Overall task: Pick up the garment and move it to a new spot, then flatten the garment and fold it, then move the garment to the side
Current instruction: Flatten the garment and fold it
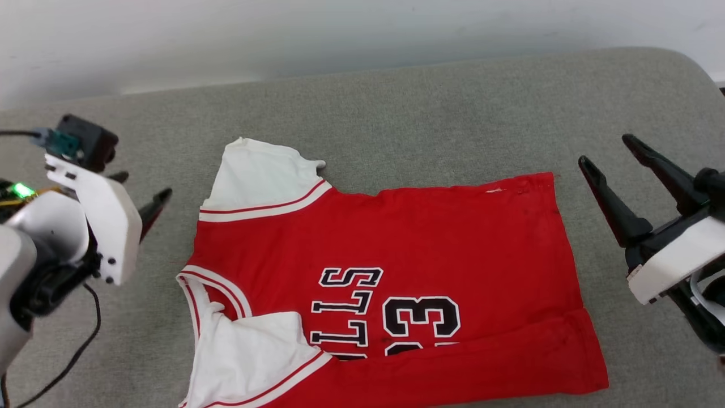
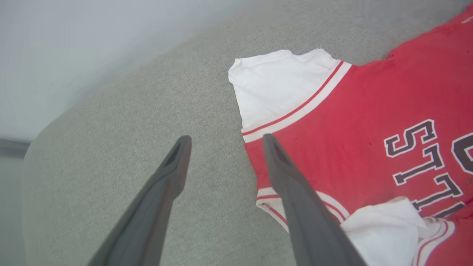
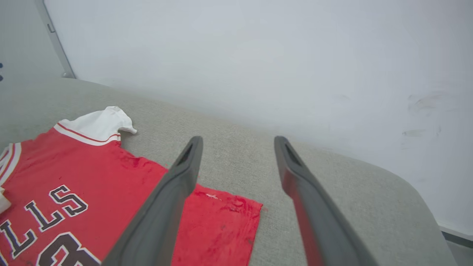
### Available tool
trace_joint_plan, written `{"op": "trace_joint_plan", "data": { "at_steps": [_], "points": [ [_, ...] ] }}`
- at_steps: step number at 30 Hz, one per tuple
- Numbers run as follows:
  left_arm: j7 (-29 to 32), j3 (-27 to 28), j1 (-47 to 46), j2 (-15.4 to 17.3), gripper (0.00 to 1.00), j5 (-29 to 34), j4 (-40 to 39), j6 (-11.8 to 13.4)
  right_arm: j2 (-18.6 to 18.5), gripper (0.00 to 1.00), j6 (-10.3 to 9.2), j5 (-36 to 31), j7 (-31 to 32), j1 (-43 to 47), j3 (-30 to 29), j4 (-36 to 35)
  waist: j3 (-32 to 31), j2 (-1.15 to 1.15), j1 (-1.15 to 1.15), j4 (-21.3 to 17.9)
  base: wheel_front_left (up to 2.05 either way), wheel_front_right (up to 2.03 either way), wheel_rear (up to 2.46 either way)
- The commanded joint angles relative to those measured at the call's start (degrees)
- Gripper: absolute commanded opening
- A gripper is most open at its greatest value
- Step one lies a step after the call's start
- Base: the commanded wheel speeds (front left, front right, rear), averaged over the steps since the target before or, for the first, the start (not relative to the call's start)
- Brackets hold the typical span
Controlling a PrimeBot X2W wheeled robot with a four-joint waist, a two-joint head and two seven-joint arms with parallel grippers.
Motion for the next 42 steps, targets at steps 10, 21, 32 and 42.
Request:
{"op": "trace_joint_plan", "data": {
  "at_steps": [10, 21, 32, 42],
  "points": [
    [2.2, 2.1, -13.5, -4.5, 1.0, 0.7, 9.6, -3.0, 14.0, 1.0, -0.03, -14.4, -8.1, 9.7, -14.7, -7.5, 8.9, 0.0, 0.0, -3.4, 0.0, 0.0, 0.0],
    [24.3, -0.3, -29.3, -7.2, 1.0, -3.3, 16.2, -6.9, 16.2, 1.0, -0.03, -17.5, -8.1, 7.2, -14.1, -11.7, 18.8, 0.0, 0.0, -6.7, 0.0, 0.0, 0.0],
    [33.9, -4.4, -35.3, -7.6, 1.0, -1.3, 19.8, -8.2, 16.6, 1.0, -0.04, -17.5, -9.2, 4.2, -11.9, -10.8, 24.5, 0.0, 0.0, -8.5, 0.0, 0.0, 0.0],
    [32.0, -6.2, -34.3, -8.1, 0.0, -2.4, 20.6, -9.6, 15.5, 1.0, -0.04, -17.2, -9.8, 1.7, -13.5, -8.7, 22.7, 0.0, 0.0, -7.7, 0.0, 0.0, 0.0]
  ]
}}
